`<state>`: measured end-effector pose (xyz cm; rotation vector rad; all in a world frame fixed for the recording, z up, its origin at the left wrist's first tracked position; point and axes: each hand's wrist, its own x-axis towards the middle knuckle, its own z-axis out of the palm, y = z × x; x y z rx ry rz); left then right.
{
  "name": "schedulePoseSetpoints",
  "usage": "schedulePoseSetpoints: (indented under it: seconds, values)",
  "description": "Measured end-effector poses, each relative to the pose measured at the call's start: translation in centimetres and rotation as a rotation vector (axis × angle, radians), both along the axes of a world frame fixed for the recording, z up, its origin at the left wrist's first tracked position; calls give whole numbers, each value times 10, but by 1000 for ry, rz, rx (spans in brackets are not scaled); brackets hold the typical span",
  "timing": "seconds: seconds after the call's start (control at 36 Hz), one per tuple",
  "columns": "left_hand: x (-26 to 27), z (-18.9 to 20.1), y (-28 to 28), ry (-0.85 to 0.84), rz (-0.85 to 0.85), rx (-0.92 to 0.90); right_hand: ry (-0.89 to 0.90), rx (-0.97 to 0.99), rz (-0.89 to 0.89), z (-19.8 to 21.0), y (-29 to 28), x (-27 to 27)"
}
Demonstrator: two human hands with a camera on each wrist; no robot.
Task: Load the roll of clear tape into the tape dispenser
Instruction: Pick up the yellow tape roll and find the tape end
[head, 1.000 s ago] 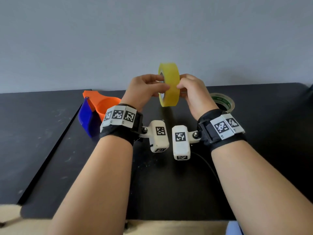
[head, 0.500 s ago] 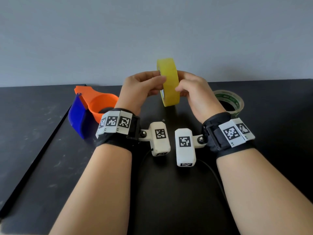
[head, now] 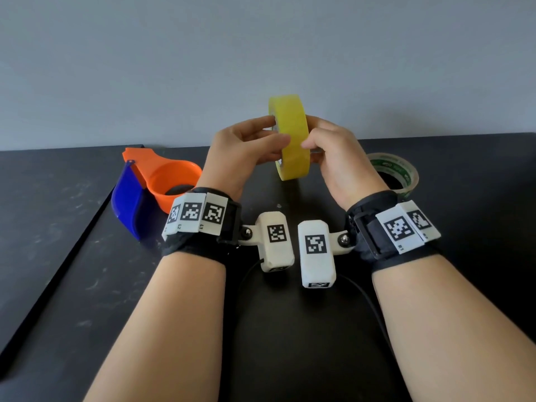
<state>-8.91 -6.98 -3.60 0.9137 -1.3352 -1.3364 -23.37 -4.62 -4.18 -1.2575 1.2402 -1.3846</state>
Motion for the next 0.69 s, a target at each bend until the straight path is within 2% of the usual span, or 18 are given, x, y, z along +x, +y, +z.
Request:
schedulePoseSetpoints:
  seconds: [0.31, 0.56, 0.69]
  values:
    - [-1, 1, -1, 10, 37, 8, 21, -43, 103, 0, 7, -3]
    - [5, 2, -2, 40, 53, 0, 58, -16, 19, -1, 2, -1]
    - [2, 2, -1, -115, -19, -64, 1, -37, -32, -1, 0, -2]
